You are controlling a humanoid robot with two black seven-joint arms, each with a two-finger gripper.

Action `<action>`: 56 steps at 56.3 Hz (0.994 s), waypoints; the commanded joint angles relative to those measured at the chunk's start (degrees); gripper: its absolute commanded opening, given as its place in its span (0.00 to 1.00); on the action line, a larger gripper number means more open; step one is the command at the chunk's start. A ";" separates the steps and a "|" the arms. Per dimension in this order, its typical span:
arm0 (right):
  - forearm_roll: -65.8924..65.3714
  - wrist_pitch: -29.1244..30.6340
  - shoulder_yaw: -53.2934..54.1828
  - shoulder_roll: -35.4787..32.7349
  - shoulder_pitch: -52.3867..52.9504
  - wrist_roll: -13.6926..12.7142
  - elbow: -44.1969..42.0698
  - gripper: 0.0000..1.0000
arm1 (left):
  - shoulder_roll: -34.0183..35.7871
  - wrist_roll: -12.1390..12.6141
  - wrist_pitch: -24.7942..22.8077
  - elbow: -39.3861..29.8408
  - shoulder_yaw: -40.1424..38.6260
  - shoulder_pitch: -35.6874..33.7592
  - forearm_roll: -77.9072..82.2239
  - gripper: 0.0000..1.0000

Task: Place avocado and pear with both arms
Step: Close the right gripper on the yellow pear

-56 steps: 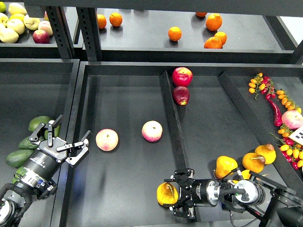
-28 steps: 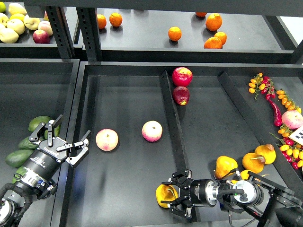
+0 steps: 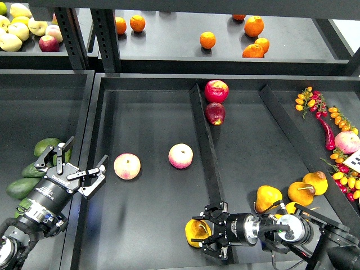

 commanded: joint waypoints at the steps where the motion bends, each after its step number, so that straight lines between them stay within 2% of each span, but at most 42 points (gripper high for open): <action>1: -0.01 0.00 -0.01 -0.06 0.09 -0.01 -0.11 0.58 | 0.00 0.00 0.00 0.00 0.07 0.00 0.00 0.99; 16: -0.01 0.00 0.34 -0.24 0.09 -0.01 -0.29 0.46 | 0.00 0.00 0.00 0.00 0.07 0.00 0.00 0.99; 25: 0.08 0.00 0.51 -0.15 0.00 -0.01 -0.29 0.31 | 0.00 0.00 0.00 0.00 0.07 0.00 0.00 0.99; 32: 0.08 0.18 0.69 -0.15 0.00 -0.01 -0.29 0.26 | 0.00 0.00 0.00 0.00 -0.02 0.00 0.00 0.99; 37: 0.08 0.18 0.69 -0.15 0.00 -0.01 -0.20 0.18 | 0.00 0.00 0.00 -0.09 -0.02 0.00 0.00 0.99; 56: 0.35 0.53 0.95 -0.33 0.00 -0.01 0.41 0.12 | 0.00 0.00 0.00 -0.09 0.07 0.00 0.00 0.99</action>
